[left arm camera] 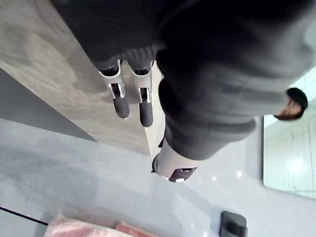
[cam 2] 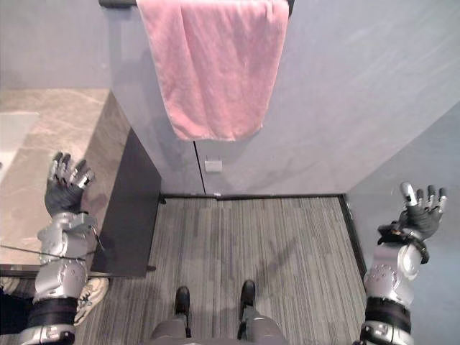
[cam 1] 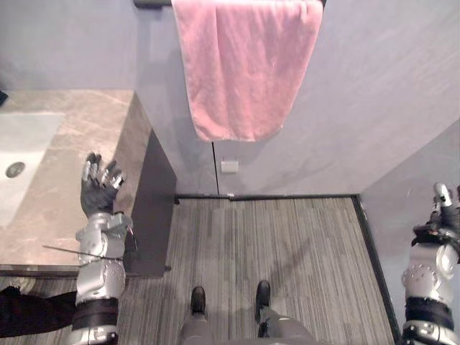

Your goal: Organize washtable

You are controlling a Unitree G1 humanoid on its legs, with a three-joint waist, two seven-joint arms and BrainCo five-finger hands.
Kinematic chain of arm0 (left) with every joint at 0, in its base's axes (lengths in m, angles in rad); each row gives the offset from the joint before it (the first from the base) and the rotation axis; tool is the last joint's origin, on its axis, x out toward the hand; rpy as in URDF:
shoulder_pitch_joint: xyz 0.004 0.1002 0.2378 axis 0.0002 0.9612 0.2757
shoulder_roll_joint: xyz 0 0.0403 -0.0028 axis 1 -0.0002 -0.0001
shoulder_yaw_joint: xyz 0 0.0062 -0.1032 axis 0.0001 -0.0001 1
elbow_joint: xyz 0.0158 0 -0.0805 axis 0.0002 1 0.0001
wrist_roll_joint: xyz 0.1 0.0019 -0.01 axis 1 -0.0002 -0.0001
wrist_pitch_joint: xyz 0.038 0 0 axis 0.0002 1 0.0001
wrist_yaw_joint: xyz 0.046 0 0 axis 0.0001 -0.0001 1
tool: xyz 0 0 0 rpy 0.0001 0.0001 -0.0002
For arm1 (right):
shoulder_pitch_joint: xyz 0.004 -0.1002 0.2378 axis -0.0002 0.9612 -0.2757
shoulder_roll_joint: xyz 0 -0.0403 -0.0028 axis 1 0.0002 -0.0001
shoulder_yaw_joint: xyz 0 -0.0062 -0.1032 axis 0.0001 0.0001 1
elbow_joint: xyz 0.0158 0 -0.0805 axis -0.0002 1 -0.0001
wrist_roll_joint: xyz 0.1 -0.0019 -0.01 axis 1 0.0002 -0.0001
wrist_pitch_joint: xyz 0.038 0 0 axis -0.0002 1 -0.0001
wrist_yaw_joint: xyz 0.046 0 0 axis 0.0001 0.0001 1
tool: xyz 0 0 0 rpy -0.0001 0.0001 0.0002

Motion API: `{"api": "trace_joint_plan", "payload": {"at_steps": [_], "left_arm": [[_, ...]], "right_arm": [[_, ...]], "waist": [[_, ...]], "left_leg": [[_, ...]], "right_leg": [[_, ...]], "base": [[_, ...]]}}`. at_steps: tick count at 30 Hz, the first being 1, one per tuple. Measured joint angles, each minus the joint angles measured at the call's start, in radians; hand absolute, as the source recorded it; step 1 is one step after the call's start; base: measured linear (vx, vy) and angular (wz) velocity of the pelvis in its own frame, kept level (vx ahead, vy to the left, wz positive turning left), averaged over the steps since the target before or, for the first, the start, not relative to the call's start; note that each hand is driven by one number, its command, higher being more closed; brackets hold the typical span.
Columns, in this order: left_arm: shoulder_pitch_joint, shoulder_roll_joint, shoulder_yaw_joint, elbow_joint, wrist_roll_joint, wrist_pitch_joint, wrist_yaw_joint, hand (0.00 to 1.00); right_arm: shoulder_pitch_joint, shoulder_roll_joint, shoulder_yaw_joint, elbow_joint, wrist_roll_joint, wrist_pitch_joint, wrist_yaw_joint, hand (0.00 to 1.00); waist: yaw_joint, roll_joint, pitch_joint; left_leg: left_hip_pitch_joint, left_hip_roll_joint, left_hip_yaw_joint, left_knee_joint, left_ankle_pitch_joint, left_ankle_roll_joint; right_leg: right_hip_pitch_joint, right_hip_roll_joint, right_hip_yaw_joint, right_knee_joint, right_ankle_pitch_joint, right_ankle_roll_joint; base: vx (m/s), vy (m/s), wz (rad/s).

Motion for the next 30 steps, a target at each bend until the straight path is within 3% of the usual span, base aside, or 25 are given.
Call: {"api": "trace_joint_plan", "payload": {"at_steps": [5,10,13,14,15,17,20,23,30], "left_arm": [[0.116,-0.094,0.017,-0.012,0.037,0.001,-0.022,0.0],[0.202,-0.186,0.006,-0.016,0.059,0.03,-0.042,0.0],[0.261,-0.23,-0.004,0.028,0.061,0.069,-0.041,0.0],[0.28,-0.253,-0.015,0.041,0.067,0.078,-0.041,0.0],[0.291,-0.258,-0.022,0.041,0.067,0.081,-0.041,0.0],[0.314,-0.302,-0.033,0.047,0.07,0.089,-0.042,0.0],[0.315,-0.295,-0.039,0.044,0.095,0.087,-0.041,0.0],[0.311,-0.288,-0.06,0.044,0.099,0.086,-0.04,0.0],[0.29,-0.287,-0.076,0.042,0.1,0.086,-0.039,0.0]], "right_arm": [[0.118,0.13,0.069,-0.047,-0.069,0.043,0.039,0.0],[0.185,0.227,0.125,-0.049,-0.088,0.06,0.063,0.0],[0.207,0.284,0.138,-0.088,-0.115,0.077,0.068,0.0],[0.211,0.298,0.143,-0.093,-0.116,0.077,0.071,0.0],[0.221,0.303,0.149,-0.095,-0.117,0.077,0.071,0.0],[0.227,0.307,0.163,-0.1,-0.121,0.077,0.071,0.0],[0.236,0.321,0.185,-0.129,-0.122,0.077,0.071,0.0],[0.242,0.33,0.195,-0.125,-0.122,0.076,0.07,0.0],[0.236,0.324,0.215,-0.093,-0.124,0.074,0.054,0.0]], "waist": [[0.0,0.035,-0.04],[-0.001,0.038,-0.044],[-0.002,0.055,-0.046],[-0.002,0.076,-0.048],[-0.01,0.062,-0.055],[-0.017,0.058,-0.06],[-0.004,0.079,-0.076],[-0.011,0.061,-0.081],[-0.014,0.062,-0.082]], "left_leg": [[0.042,-0.001,-0.002,0.0,-0.006,0.0],[0.076,0.004,-0.005,0.0,-0.008,-0.002],[0.067,0.026,0.012,-0.001,-0.01,0.002],[0.064,0.05,0.013,0.0,-0.01,0.002],[0.073,0.039,0.017,0.0,-0.01,0.002],[0.074,0.035,0.023,0.008,-0.009,0.002],[0.063,0.024,0.052,0.034,-0.012,0.006],[0.069,0.014,0.045,0.03,-0.014,0.008],[0.08,-0.001,0.045,0.003,-0.014,0.007]], "right_leg": [[0.043,-0.001,-0.002,-0.002,-0.007,0.0],[0.076,0.0,0.0,-0.003,-0.007,0.0],[0.075,0.021,-0.004,-0.003,-0.049,0.058],[0.045,0.029,0.003,0.136,-0.061,0.018],[0.047,0.021,0.004,0.159,-0.113,0.005],[0.084,0.02,-0.023,0.073,-0.124,-0.009],[0.113,0.022,-0.018,-0.005,-0.1,0.021],[0.114,0.003,-0.015,-0.005,-0.065,0.015],[0.112,0.001,-0.006,-0.004,-0.066,0.016]], "base": [[0.0,0.0,0.0],[-0.06,0.009,-0.01],[-0.14,-0.027,-0.11],[-0.14,-0.056,0.08],[-0.08,-0.028,0.29],[-0.02,-0.003,0.2],[0.01,0.025,-0.22],[-0.03,0.004,0.0],[0.0,0.0,0.0]]}}
